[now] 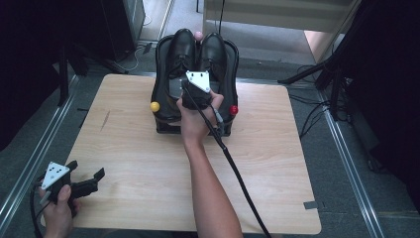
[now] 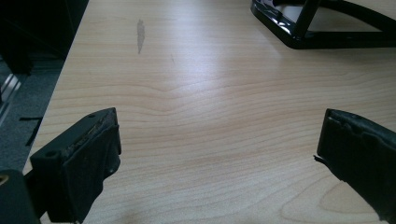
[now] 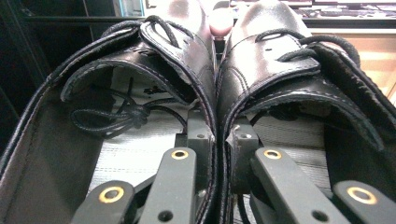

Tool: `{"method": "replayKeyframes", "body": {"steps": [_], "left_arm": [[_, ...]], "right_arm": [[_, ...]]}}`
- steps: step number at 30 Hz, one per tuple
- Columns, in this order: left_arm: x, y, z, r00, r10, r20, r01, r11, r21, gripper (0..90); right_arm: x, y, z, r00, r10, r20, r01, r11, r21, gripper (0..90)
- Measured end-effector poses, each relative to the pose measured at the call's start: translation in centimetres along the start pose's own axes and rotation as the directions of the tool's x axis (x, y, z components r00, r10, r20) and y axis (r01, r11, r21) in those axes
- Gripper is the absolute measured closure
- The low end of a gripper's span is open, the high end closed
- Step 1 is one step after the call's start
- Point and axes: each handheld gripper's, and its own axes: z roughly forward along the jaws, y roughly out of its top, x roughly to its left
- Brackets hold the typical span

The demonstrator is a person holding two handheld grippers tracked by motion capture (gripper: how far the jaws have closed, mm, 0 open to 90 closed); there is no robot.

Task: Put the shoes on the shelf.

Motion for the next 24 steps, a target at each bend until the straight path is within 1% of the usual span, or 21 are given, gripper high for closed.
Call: {"method": "replayKeyframes", "body": {"steps": [9,11,14,18,21,24], "left_arm": [[0.0,0.0,0.0,1.0,-0.001,0.001,0.001,1.0,0.001,0.5],[0.0,0.0,0.0,1.0,-0.001,0.002,0.001,1.0,0.001,0.5],[0.0,0.0,0.0,1.0,-0.001,0.003,0.001,1.0,0.0,0.5],[0.0,0.0,0.0,1.0,-0.002,0.004,0.002,1.0,0.0,0.5],[0.0,0.0,0.0,1.0,0.005,0.003,-0.005,1.0,0.001,0.5],[-0.1,0.0,0.0,1.0,0.007,0.002,-0.007,1.0,0.002,0.5]], "right_arm": [[0.1,0.1,1.0,1.0,-0.005,0.004,0.005,1.0,-0.004,83.7],[0.2,0.1,1.3,1.0,0.004,-0.001,-0.004,1.0,-0.007,83.7],[0.1,0.0,1.6,1.0,0.003,0.004,-0.002,1.0,-0.007,83.7],[0.0,-0.4,2.0,0.9999,-0.005,0.016,0.005,1.0,-0.005,83.7],[0.0,-1.1,2.1,0.9998,-0.013,0.015,0.014,1.0,-0.027,83.6],[0.0,-1.1,2.1,0.9997,-0.019,0.013,0.019,0.999,-0.029,83.5]]}}
